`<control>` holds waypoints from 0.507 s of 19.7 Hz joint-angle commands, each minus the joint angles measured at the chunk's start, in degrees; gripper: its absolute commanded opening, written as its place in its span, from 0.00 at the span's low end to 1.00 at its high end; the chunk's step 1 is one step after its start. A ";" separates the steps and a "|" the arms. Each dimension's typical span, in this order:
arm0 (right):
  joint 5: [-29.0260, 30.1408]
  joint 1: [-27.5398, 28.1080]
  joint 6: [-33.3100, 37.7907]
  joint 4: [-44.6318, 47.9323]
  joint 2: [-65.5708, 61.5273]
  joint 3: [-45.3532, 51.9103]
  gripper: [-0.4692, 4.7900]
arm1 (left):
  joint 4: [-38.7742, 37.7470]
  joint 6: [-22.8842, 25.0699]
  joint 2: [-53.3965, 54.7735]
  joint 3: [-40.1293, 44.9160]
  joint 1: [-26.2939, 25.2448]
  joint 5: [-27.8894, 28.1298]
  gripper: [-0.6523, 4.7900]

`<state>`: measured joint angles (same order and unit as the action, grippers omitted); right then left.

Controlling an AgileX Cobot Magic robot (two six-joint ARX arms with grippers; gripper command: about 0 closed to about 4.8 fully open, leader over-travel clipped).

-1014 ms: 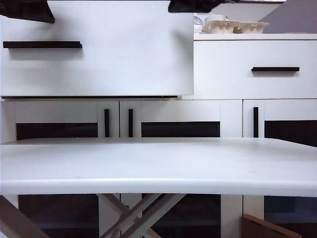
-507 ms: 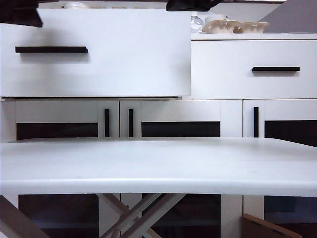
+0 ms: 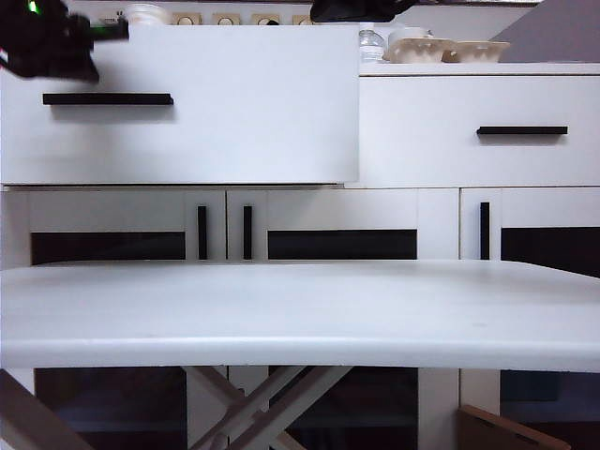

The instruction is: Pick up a can of beer from the white table, open the left drawer, place the beer inside the drawer, and finally close the drawer.

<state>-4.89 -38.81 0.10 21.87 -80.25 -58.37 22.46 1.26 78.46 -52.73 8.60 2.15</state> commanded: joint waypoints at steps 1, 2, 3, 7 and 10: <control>0.13 -0.04 -0.20 0.63 0.22 -0.55 0.08 | 3.48 -0.20 1.44 -0.33 0.02 -0.04 0.11; 0.13 -0.04 -0.20 0.59 0.22 -0.55 0.08 | 4.22 -0.20 2.14 -0.55 0.02 -0.02 0.11; 0.13 -0.04 -0.24 0.61 0.24 -0.55 0.08 | 4.50 -0.20 2.99 -1.07 0.02 -0.02 0.11; 0.11 -0.04 -0.35 0.63 0.24 -0.57 0.08 | 4.61 -0.20 6.82 -4.79 0.02 -0.33 0.11; 0.13 -0.07 -0.37 0.39 0.26 -0.57 0.08 | 4.63 -0.20 10.05 -9.25 0.02 -1.42 0.11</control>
<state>-4.84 -38.76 -0.05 21.87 -80.25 -58.61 25.10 1.26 88.09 -60.51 8.62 1.39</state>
